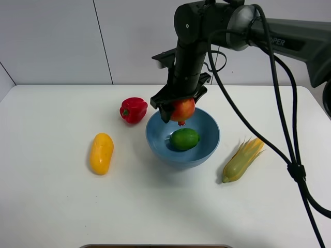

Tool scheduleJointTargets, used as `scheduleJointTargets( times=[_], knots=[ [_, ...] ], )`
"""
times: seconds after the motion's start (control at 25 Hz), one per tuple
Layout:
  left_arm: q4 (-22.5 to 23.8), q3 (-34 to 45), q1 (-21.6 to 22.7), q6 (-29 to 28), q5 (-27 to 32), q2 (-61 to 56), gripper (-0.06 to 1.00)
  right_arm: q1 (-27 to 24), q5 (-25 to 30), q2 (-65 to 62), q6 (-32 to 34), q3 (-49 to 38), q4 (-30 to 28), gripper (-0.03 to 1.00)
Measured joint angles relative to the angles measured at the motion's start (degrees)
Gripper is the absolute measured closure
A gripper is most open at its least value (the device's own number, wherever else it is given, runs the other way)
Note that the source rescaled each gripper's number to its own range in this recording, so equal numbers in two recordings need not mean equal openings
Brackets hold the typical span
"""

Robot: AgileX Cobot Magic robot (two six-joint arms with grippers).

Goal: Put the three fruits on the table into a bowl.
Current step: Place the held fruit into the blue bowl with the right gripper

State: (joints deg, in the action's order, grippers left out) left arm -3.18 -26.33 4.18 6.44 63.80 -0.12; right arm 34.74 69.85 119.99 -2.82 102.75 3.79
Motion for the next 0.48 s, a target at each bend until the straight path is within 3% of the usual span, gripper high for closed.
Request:
scheduleJointTargets(
  times=[0.48],
  knots=[
    [0.0, 0.0, 0.0, 0.0, 0.0, 0.0, -0.06, 0.39, 0.0, 0.95, 0.0, 0.0, 1.05, 0.65]
  ],
)
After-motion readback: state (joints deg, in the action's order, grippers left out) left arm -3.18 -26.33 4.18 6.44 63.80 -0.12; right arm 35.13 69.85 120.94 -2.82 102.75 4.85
